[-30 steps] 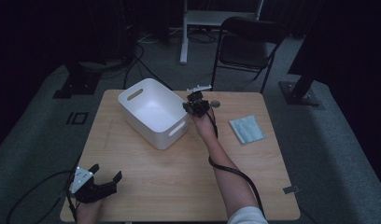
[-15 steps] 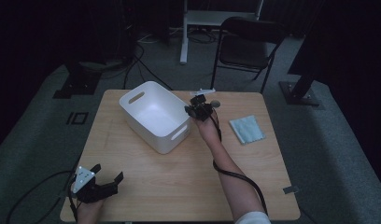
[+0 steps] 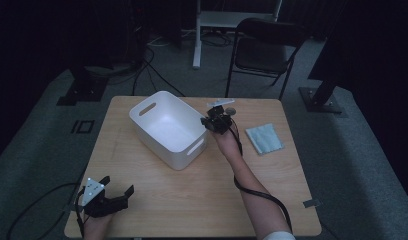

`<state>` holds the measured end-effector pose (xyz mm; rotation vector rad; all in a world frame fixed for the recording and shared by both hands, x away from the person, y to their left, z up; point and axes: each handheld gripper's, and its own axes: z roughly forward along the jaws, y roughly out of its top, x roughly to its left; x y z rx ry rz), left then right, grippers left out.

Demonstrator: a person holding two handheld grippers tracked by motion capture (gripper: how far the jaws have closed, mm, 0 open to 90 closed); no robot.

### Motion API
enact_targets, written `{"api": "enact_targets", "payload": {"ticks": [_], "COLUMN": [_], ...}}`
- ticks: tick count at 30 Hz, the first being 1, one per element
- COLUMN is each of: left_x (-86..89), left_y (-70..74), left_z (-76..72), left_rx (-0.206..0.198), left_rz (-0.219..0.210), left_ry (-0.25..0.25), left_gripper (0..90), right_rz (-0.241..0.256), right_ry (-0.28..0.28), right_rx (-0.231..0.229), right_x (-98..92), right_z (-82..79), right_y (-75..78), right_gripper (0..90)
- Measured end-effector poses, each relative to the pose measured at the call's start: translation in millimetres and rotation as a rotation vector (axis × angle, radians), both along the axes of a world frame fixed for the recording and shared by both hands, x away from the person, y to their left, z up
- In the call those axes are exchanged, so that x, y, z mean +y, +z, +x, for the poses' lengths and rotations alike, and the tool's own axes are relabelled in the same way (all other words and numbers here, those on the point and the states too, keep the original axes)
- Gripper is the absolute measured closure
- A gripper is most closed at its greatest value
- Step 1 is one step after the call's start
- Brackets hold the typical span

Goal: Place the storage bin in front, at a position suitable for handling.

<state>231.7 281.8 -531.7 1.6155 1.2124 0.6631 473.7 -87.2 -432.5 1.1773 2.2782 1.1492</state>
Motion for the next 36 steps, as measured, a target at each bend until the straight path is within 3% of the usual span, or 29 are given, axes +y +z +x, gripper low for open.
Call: {"api": "enact_targets", "payload": {"ticks": [36], "left_x": [-7.8], "left_y": [-2.2], "left_z": [1.8], "left_rx": [0.012], "left_rz": [0.021], "left_ry": [-0.025], "left_gripper": [1.0], "right_rz": [0.0], "right_ry": [0.057], "right_rx": [-0.004], "right_x": [-44.7], "right_z": [-47.2], "right_y": [-1.6], "right_gripper": [83.6]}}
